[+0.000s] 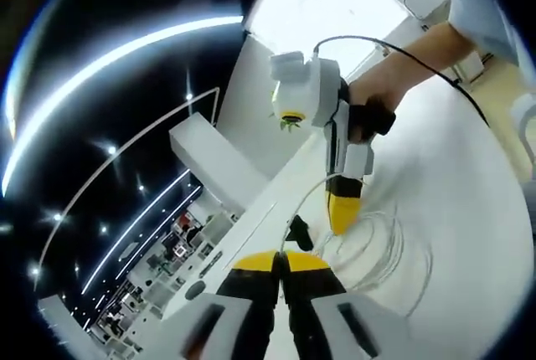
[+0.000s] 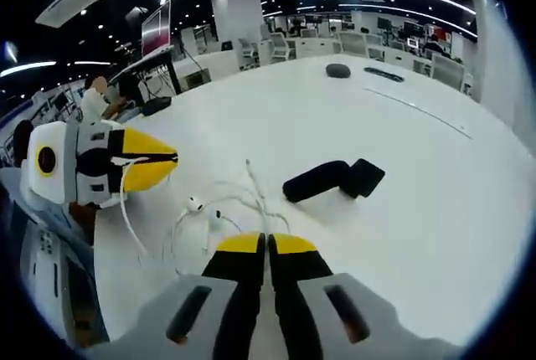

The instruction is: Peel open the Velcro strap on the desktop, arrange the wired earphones neatly onto it, and close the Velcro strap to secure them.

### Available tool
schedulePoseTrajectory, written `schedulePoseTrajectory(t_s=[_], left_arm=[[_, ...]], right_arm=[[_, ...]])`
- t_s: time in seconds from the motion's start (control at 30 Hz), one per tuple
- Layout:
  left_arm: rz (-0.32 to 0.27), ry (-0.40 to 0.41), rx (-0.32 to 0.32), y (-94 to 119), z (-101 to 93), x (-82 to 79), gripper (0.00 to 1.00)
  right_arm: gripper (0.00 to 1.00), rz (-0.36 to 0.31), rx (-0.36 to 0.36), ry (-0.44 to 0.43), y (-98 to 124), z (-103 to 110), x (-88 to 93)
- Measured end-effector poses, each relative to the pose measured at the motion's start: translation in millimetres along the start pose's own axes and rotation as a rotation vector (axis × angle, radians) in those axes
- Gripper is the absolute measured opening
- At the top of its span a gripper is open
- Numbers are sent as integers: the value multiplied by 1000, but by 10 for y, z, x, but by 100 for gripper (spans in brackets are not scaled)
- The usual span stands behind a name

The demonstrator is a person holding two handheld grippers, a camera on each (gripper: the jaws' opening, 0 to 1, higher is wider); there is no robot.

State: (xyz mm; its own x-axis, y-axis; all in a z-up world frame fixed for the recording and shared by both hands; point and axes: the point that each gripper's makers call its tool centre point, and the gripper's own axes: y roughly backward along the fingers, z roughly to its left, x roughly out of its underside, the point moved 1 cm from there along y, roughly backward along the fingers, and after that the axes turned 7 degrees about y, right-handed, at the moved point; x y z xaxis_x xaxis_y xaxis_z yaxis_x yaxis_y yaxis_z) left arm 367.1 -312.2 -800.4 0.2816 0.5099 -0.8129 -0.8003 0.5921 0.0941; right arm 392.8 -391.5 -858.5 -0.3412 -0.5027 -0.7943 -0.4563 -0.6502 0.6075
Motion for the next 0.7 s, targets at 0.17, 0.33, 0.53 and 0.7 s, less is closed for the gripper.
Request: schedulePoseTrajectory(t_s=[0.17,0.33,0.53,0.7], left_arm=[[8,-15,-5,3,10,14,6],[6,-16,1,6,2,-6,6],[6,-42,-1,6,24,-11,6],[5,-53,7,4,18,-16,6]], right_arm=[[4,-38,11,-11,47,-15,-58],[4,-101,31,5,119,-5,-193],[4,-162,16,45,215,116,-331],[4,-206,-3,74,267,272,-417]])
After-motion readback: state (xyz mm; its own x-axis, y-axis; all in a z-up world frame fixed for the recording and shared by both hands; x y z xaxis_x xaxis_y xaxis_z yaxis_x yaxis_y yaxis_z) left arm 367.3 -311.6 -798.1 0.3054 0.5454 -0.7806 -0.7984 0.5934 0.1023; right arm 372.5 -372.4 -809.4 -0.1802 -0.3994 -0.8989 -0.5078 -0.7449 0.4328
